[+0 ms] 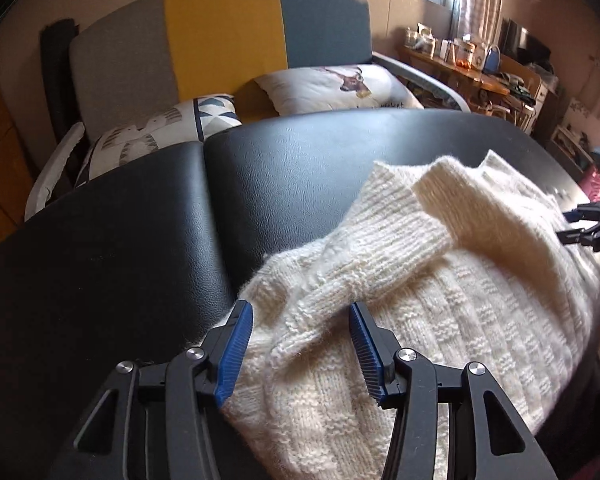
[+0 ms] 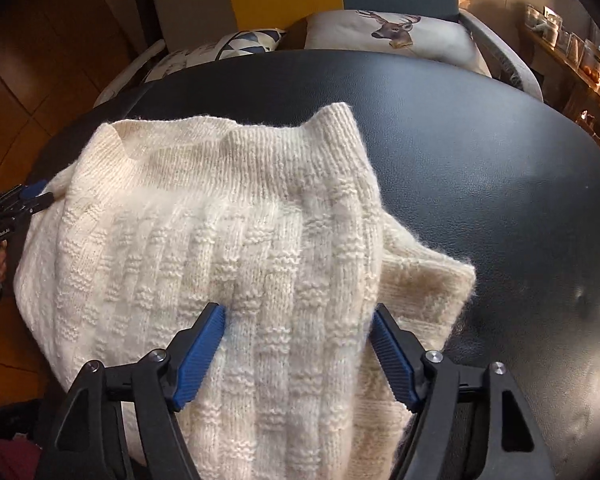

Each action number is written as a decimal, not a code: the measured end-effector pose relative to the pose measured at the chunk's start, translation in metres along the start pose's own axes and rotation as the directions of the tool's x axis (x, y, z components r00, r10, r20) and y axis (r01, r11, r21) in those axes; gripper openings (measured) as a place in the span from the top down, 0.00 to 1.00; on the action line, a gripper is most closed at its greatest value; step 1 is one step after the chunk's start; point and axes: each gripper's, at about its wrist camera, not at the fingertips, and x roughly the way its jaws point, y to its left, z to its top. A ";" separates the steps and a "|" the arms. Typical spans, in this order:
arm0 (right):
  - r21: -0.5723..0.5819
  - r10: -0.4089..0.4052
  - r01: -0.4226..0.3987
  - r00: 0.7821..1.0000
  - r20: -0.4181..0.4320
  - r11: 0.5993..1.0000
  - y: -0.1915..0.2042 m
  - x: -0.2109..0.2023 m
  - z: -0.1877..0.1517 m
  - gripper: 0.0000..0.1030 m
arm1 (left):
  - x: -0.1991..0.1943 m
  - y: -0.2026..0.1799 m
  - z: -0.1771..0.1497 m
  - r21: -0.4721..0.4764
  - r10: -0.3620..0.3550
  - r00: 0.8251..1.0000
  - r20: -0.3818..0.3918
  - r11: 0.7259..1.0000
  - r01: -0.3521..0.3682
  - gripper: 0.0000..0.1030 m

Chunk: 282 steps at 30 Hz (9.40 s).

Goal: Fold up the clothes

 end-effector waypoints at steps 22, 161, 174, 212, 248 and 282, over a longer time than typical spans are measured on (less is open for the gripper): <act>0.150 0.073 -0.087 0.992 0.098 0.985 -0.011 -0.022 -0.039 0.65 | -0.032 0.089 -0.034 -0.664 -0.172 0.980 0.102 0.721 0.196 0.48; 0.118 0.413 -0.419 0.908 0.068 0.900 -0.072 -0.065 -0.091 0.63 | -0.021 -0.106 0.044 -0.077 -0.308 0.935 0.175 0.943 0.325 0.46; 0.077 0.669 -0.669 0.743 0.031 0.739 -0.070 -0.028 -0.096 0.59 | 0.050 -0.245 0.107 0.171 -0.345 0.938 -0.021 0.924 0.343 0.46; -0.050 0.294 -0.290 0.947 0.128 0.956 -0.043 -0.105 -0.102 0.59 | 0.083 -0.240 0.144 0.100 -0.290 0.956 -0.042 0.951 0.293 0.34; 0.123 0.315 -0.372 0.889 0.332 0.920 0.043 -0.074 -0.051 0.50 | -0.056 0.035 0.018 -0.307 -0.196 0.955 0.222 0.916 0.259 0.24; -0.064 0.169 -0.165 0.983 0.074 0.984 0.123 0.015 -0.019 0.49 | -0.017 0.046 -0.149 -0.387 -0.661 0.745 0.093 0.665 0.639 0.94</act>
